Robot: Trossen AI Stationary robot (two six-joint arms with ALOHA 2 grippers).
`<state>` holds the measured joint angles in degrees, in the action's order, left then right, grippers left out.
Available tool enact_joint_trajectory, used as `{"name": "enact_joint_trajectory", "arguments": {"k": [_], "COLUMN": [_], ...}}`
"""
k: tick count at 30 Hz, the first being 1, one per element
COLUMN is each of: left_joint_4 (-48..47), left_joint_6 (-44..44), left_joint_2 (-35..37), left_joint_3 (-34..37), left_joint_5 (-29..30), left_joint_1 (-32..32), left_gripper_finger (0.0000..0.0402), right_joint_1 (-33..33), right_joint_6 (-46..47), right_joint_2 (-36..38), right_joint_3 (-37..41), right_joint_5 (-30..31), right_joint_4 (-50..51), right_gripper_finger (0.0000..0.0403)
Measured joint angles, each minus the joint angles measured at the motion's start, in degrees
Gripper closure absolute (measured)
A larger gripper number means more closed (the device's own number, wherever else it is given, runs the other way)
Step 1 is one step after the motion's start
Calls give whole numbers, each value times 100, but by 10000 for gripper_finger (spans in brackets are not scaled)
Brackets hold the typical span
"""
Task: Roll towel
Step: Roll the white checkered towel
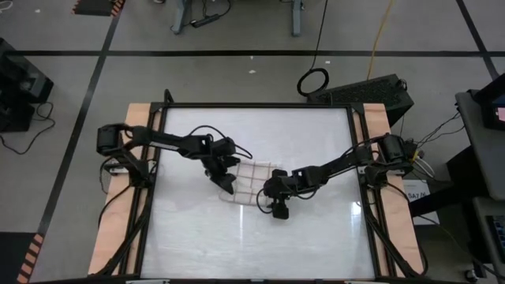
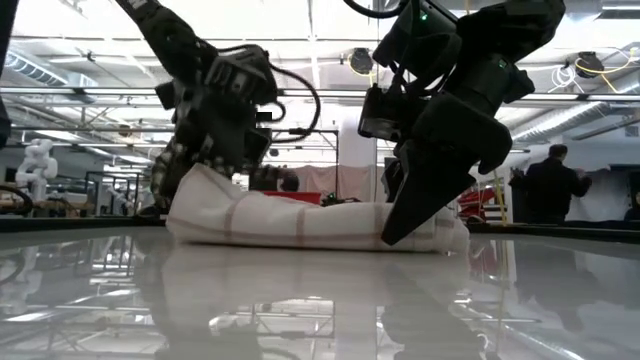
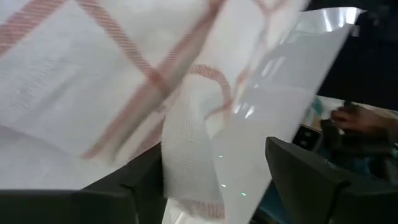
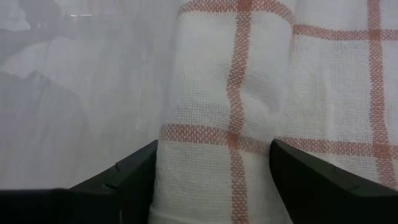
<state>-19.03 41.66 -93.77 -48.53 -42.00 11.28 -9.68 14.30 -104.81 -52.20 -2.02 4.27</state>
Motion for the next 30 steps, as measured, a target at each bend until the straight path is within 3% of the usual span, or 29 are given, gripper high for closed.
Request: {"name": "enact_joint_trajectory", "arguments": {"k": [6, 13, 17, 21, 23, 27, 30], "left_joint_4": [-350, -1839, -1517, -899, -581, -478, -485], "left_joint_6": [-353, -1395, -2018, -3102, -3549, -3959, -3642], "left_joint_2": [730, 1406, 1794, 2000, 1993, 1734, 1417], "left_joint_3": [-7, -7, -9, -11, -15, -17, -17], "left_joint_5": [12, 855, 925, 1602, 2219, 3617, 3919], "left_joint_1": [42, 280, 84, -777, -1266, -2063, -2191], "left_gripper_finger": [144, 144, 144, 144, 144, 137, 124], "right_joint_1": [21, 21, 21, 21, 21, 21, 21], "right_joint_6": [-11, -39, -15, -13, -13, -2, 0], "right_joint_2": [-4, -7, -7, -7, -7, -7, -9], "right_joint_3": [2, 4, 8, 8, 8, 8, 9], "right_joint_5": [-2, 0, 7, 17, 17, 19, 19], "right_joint_4": [9, 13, 15, 15, 15, 17, 16], "right_gripper_finger": [122, 122, 122, 122, 122, 122, 122]}}
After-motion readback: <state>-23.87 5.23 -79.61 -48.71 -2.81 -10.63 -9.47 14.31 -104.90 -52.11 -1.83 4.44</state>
